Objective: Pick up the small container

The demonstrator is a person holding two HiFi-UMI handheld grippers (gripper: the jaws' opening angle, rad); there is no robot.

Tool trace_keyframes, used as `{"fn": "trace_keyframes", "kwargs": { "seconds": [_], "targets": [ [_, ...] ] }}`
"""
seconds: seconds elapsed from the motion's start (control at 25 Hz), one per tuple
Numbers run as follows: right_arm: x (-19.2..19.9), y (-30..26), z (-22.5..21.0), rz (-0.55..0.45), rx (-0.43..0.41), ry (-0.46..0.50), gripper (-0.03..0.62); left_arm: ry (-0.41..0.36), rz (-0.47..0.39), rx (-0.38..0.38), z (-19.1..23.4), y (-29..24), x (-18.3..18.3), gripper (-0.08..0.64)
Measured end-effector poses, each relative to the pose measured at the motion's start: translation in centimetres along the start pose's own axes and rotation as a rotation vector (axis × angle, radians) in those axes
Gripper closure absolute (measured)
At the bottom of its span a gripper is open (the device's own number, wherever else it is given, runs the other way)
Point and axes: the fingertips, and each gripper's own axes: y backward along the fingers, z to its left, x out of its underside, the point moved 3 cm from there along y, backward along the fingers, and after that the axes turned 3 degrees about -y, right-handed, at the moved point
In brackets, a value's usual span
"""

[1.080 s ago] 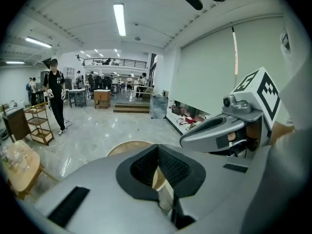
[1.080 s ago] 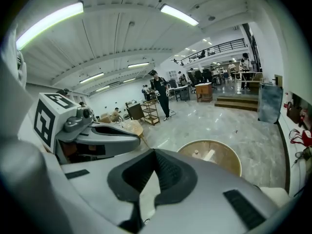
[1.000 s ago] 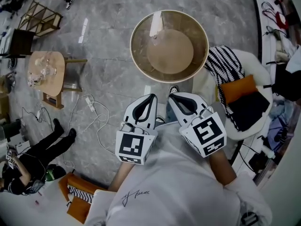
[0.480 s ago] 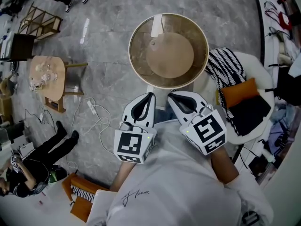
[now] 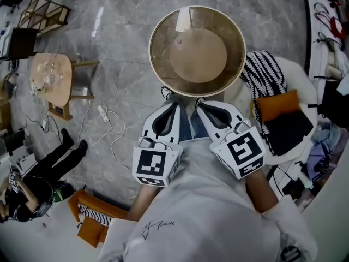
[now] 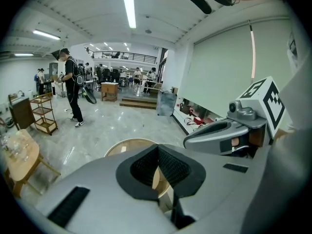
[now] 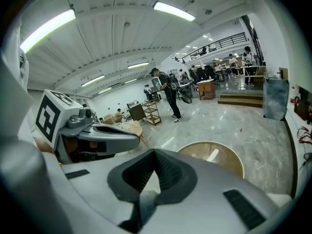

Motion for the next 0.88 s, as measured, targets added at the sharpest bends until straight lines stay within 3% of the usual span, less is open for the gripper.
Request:
{"fn": "trace_keyframes", "kwargs": {
  "seconds": [0.52, 0.88],
  "targets": [
    [-0.6, -3.4, -1.5, -0.001, 0.005, -0.010, 0.579, -0.011, 0.043, 0.018, 3.2, -2.0, 0.3, 0.551],
    [-1.3, -5.7, -3.1, -0.043, 0.017, -0.014, 0.580, -0.003, 0.075, 0.086, 5.4, -3.8, 0.6, 0.551]
  ]
}}
